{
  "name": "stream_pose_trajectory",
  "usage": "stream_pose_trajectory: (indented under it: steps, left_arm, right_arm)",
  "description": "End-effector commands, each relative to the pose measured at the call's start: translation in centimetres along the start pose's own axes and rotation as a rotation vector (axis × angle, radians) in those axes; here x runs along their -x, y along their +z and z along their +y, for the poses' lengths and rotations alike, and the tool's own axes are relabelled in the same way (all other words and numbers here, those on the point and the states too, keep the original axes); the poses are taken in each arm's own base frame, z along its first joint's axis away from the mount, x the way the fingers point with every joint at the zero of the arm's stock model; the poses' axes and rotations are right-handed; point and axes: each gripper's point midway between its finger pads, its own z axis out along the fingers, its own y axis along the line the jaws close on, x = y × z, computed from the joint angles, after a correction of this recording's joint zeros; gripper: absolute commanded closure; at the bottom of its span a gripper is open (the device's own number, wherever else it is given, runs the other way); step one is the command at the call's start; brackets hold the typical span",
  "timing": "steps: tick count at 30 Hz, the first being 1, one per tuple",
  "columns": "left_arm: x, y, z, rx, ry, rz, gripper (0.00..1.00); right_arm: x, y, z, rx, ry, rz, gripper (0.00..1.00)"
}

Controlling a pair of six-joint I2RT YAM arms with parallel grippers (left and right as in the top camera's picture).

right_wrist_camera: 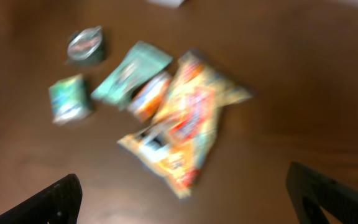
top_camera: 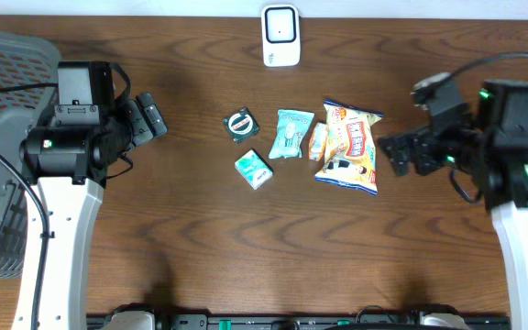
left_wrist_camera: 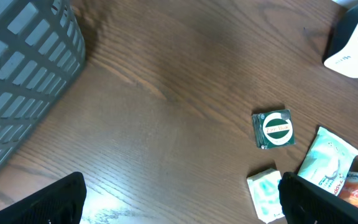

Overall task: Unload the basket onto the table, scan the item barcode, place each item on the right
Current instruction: 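Reach the right gripper to the yellow snack bag and grasp it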

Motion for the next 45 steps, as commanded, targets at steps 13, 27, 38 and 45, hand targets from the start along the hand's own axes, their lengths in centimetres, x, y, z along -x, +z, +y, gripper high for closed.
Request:
stream_pose_trajectory:
  steps: [13,27,38,45]
  left_arm:
    - [0.2,0.0,0.4,0.017,0.002,-0.008,0.02]
    - [0.2,0.0,0.4,0.017,0.002,-0.008,0.02]
    - [0.2,0.0,0.4,0.017,0.002,-0.008,0.02]
    - [0.2,0.0,0.4,0.017,0.003,-0.008,0.02]
  right_arm:
    - [-5.0,9.8,-0.5,0.181,0.367,0.340,0.01]
    - [-6.6,16.7,-4.9,0.081,0.521,0.372,0.01]
    - [-8.3,22.7,-4.9,0.144,0.595,0.395,0.99]
    - [-6.7,19.7,-6.5,0.033,0.574,0.386,0.99]
